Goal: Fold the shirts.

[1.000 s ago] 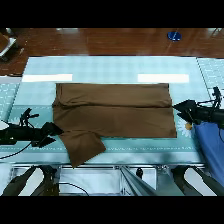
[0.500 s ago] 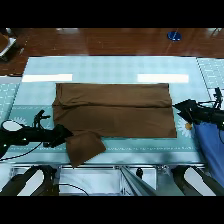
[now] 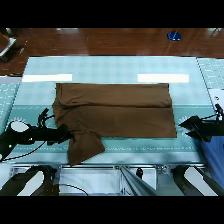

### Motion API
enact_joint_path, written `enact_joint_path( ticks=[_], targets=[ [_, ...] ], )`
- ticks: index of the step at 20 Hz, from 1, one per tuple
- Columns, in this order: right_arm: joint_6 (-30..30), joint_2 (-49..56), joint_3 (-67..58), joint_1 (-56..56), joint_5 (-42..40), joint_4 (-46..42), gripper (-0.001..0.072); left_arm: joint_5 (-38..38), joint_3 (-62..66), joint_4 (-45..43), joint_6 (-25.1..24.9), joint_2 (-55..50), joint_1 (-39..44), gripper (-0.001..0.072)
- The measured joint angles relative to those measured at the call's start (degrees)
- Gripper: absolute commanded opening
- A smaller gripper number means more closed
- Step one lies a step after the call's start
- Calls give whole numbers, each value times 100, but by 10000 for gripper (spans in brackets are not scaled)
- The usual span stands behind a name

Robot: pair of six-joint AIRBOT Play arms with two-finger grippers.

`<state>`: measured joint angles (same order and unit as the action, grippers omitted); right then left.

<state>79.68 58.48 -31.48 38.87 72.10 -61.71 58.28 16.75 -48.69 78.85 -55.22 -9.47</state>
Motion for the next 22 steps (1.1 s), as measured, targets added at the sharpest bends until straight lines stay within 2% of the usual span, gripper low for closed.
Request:
enact_joint_path(
  ticks=[8,9,10,12,13,17,22],
  targets=[
    [-170,813,24,-330,295,155,617,-59,0,2,-17,0,20,27],
    [-197,907,15,-459,289,205,588,-61,0,0,-17,0,20,27],
    [-219,992,0,-579,284,251,509,-68,0,0,-17,0,20,27],
    [-267,1130,-70,-809,125,282,207,-70,0,-2,-17,2,20,27],
    [-299,1172,-136,-894,72,358,17,-70,0,-2,-20,2,20,27],
    [-603,1252,-721,-1067,160,761,23,-85,363,-138,-133,-2,11,27],
    [-791,1294,-1799,-1123,483,992,23,103,1602,-39,-341,-66,13,27]
  ],
)
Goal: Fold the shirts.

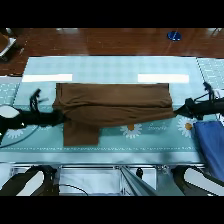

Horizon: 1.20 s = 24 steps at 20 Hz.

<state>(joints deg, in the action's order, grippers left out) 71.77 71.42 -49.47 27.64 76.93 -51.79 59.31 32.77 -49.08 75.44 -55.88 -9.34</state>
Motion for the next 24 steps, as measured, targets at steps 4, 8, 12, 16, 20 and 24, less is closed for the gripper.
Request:
enact_joint_path(
  ticks=[4,8,12,16,20,24],
  targets=[
    [-76,306,-621,-20,-42,195,23,57,1073,22,48,-599,0,27],
    [-125,876,-1172,-190,-142,286,23,295,2275,24,155,-1670,7,27],
    [-42,1537,-1849,-404,-358,323,23,592,3410,20,352,-2684,7,27],
    [94,2245,-2566,-481,-468,496,23,710,4177,9,481,-3523,7,27],
    [109,2828,-2940,-540,-671,949,354,470,4478,24,503,-4083,20,134],
    [96,3097,-3150,-560,-876,1132,621,411,4780,68,531,-4304,42,702]
  ],
)
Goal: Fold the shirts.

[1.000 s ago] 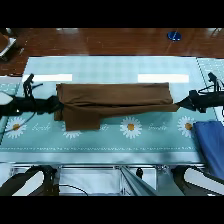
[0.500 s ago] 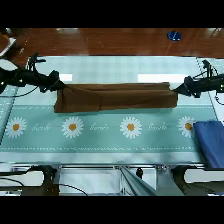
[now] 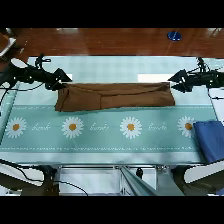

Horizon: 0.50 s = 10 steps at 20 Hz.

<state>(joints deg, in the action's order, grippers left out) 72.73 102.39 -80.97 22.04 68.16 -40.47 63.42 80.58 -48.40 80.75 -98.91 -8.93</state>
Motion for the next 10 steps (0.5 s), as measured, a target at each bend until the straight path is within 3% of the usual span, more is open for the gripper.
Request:
enact_joint_path(
  ticks=[2,6,10],
  targets=[
    [42,17,-177,153,118,-81,621,501,321,-238,42,-11,-116,701],
    [267,-68,-280,553,533,-737,621,1556,389,-1255,599,339,-562,700],
    [407,-90,101,619,638,-1141,621,1051,-730,-1314,726,1379,-706,701]
  ],
)
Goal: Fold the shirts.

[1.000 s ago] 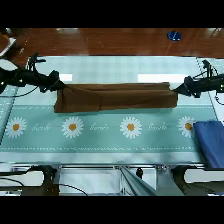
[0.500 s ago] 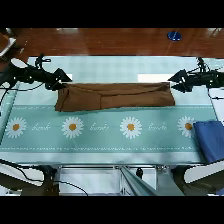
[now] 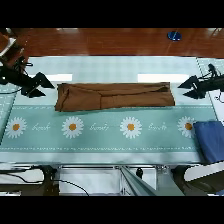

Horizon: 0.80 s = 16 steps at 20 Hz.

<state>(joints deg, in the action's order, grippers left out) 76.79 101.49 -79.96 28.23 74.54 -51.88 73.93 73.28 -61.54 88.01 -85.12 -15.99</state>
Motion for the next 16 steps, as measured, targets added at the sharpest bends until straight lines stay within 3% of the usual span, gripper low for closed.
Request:
enact_joint_path(
  ticks=[4,5,6,7,8,9,10,16],
  targets=[
    [-111,155,249,-345,-87,291,615,-1451,-1508,798,-398,1246,503,700],
    [-133,197,269,-481,-109,391,541,-1742,-1753,922,-461,1449,697,700],
    [-153,240,284,-616,-155,470,377,-1982,-1956,1036,-509,1609,925,700],
    [-162,271,282,-758,-201,428,155,-2205,-2098,1117,-551,1714,1152,698],
    [-168,297,256,-855,-245,420,23,-2363,-2192,1174,-573,1779,1353,642],
    [-177,293,201,-933,-221,466,23,-2500,-2267,1224,-595,1825,1556,309],
    [-199,256,153,-994,-177,503,22,-2621,-2319,1255,-612,1856,1722,36],
    [-415,-1174,372,-968,330,2,22,-3156,-2339,1563,-901,1823,2898,25]
  ],
)
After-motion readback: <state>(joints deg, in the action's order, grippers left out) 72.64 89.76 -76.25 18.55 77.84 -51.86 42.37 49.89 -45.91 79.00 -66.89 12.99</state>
